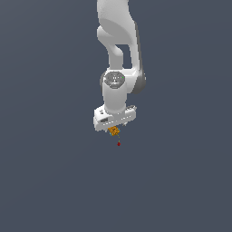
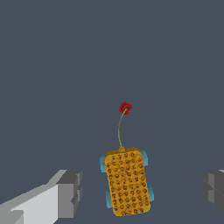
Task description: Pick up the object and move it to a goal position.
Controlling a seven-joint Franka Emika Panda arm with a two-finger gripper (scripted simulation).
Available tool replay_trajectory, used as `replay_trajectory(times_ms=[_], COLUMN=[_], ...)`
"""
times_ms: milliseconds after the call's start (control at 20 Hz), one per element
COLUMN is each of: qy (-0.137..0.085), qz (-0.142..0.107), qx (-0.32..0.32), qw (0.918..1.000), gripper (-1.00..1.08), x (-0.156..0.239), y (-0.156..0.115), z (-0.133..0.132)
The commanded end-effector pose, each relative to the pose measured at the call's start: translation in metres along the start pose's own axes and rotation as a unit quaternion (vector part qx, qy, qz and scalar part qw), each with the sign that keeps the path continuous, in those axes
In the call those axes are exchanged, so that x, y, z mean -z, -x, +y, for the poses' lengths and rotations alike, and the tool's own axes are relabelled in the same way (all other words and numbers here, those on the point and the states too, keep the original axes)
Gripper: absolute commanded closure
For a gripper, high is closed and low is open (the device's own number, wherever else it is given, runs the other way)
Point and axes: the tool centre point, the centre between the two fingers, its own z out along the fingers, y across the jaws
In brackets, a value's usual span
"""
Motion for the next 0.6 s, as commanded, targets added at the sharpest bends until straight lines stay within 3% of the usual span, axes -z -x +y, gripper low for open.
replay_trajectory(times_ms=[0, 550], qy=[0.001, 0.003], qz=[0.000, 0.001], qx=[0.027, 0.083], qw=[0.9996, 0.9966], gripper=[-0.92, -0.92], x=[-0.011, -0.035], y=[0.005, 0.016], z=[-0.001, -0.005])
